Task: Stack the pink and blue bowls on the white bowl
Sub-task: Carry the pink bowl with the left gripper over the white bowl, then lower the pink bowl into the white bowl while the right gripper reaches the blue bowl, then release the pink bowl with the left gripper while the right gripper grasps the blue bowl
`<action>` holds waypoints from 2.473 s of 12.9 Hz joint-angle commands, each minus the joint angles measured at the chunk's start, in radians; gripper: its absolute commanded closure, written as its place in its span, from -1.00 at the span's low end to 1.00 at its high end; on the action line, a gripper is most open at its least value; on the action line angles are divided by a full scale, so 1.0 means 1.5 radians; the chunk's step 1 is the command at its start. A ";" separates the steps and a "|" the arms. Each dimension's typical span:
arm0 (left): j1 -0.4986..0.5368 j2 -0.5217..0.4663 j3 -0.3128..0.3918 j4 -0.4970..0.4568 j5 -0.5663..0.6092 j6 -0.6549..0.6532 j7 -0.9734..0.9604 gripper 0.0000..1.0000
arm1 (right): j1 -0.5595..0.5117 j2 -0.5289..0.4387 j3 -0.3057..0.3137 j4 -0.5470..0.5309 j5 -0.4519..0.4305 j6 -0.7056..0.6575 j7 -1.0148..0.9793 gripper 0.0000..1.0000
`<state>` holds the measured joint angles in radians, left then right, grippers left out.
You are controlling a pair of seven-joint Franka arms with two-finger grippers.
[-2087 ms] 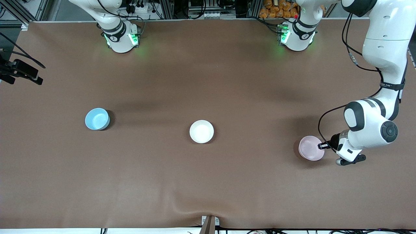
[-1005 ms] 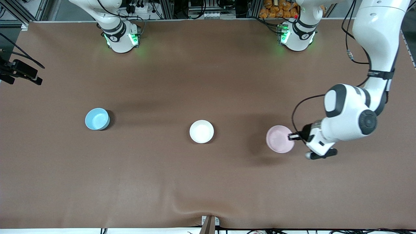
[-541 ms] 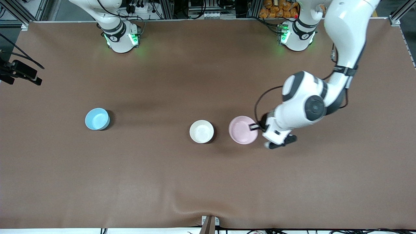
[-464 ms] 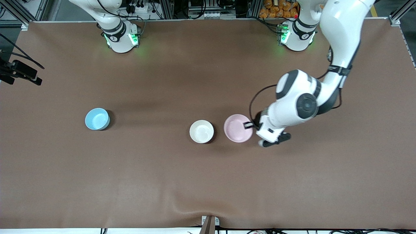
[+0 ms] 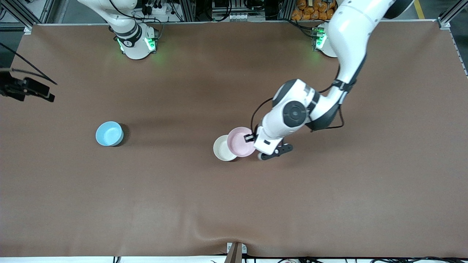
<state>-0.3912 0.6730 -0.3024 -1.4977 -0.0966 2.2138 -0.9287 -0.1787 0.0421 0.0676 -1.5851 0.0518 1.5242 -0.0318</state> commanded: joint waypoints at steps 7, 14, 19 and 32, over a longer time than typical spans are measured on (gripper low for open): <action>-0.126 0.067 0.088 0.034 0.018 0.078 -0.020 1.00 | -0.096 0.164 0.001 -0.009 0.001 0.072 -0.068 -1.00; -0.127 0.089 0.088 0.034 0.017 0.133 -0.020 0.32 | -0.084 0.204 0.002 -0.203 0.000 0.342 -0.067 -1.00; -0.125 0.027 0.114 0.032 0.020 0.114 -0.020 -1.00 | -0.097 0.208 0.003 -0.321 0.002 0.489 -0.075 -1.00; 0.138 -0.362 0.151 0.028 0.068 -0.397 0.320 -1.00 | -0.105 0.212 0.005 -0.397 0.011 0.561 -0.101 1.00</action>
<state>-0.2246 0.1928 -0.0635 -1.4170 -0.0100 1.6586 -0.5157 -0.3253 0.3800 0.0659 -2.1520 0.0556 2.3452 -0.1529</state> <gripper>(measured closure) 0.000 0.859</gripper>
